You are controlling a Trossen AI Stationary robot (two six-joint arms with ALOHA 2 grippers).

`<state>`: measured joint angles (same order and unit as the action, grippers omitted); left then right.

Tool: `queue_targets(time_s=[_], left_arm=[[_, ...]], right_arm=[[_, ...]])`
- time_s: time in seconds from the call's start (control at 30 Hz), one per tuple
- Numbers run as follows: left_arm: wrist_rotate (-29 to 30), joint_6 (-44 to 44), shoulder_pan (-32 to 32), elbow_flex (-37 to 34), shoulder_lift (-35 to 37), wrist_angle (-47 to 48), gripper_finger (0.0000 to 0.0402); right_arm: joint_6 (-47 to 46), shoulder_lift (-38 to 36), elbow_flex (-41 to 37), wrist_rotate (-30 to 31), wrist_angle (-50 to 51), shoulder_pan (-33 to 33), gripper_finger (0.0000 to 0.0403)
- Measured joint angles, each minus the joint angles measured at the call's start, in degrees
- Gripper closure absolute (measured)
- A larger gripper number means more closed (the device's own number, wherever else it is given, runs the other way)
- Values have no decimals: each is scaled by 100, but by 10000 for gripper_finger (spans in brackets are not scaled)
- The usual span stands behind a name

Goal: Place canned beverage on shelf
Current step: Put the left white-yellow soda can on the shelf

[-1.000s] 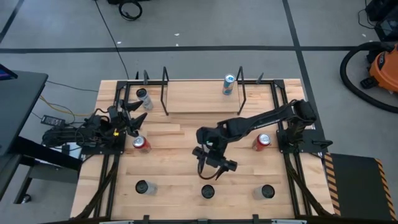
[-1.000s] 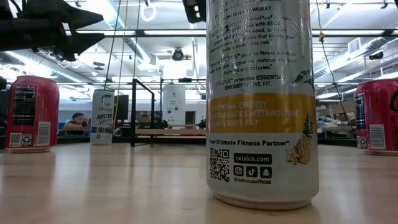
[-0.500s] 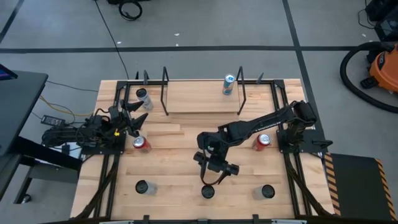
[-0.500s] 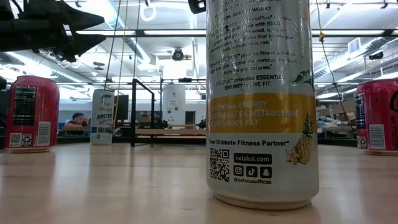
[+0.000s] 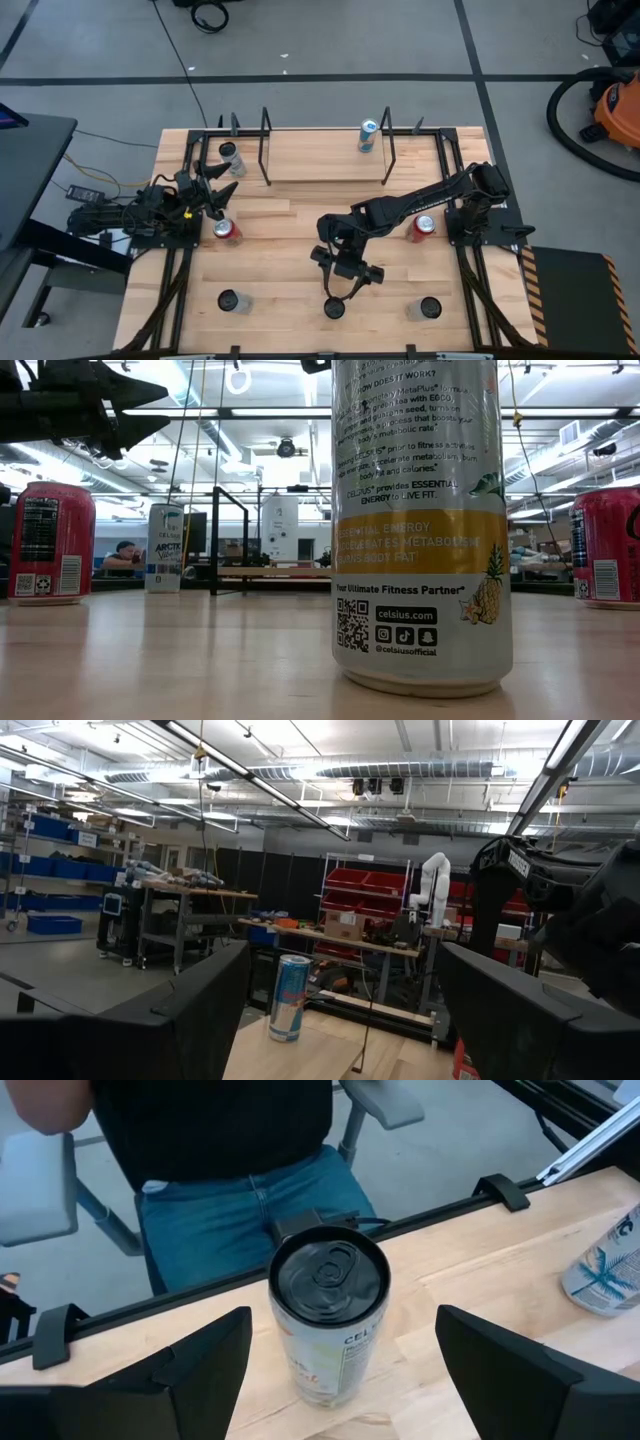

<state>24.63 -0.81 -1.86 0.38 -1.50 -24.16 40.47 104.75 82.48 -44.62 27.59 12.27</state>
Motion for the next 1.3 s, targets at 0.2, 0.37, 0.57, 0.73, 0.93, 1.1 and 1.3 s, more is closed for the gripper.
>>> queue_targets(time_s=[0.2,0.37,0.57,0.73,0.93,1.1,1.3], left_arm=[[1,3,-1,0,0,0,81],[-1,10,0,0,0,1,81],[0,-5,0,0,0,25,81],[-1,-173,0,0,1,171,81],[-2,-357,-1,0,0,511,81],[-1,-658,-1,0,2,570,81],[-3,-810,22,0,1,667,81]], right_arm=[[0,0,0,-2,4,11,78],[0,0,0,-168,2,9,78],[4,15,-162,-200,-206,78,78],[2,14,-162,-154,-318,142,78],[-20,13,-162,-25,-444,226,78],[-20,13,-162,-114,-497,257,78],[-9,246,-161,13,-756,317,78]])
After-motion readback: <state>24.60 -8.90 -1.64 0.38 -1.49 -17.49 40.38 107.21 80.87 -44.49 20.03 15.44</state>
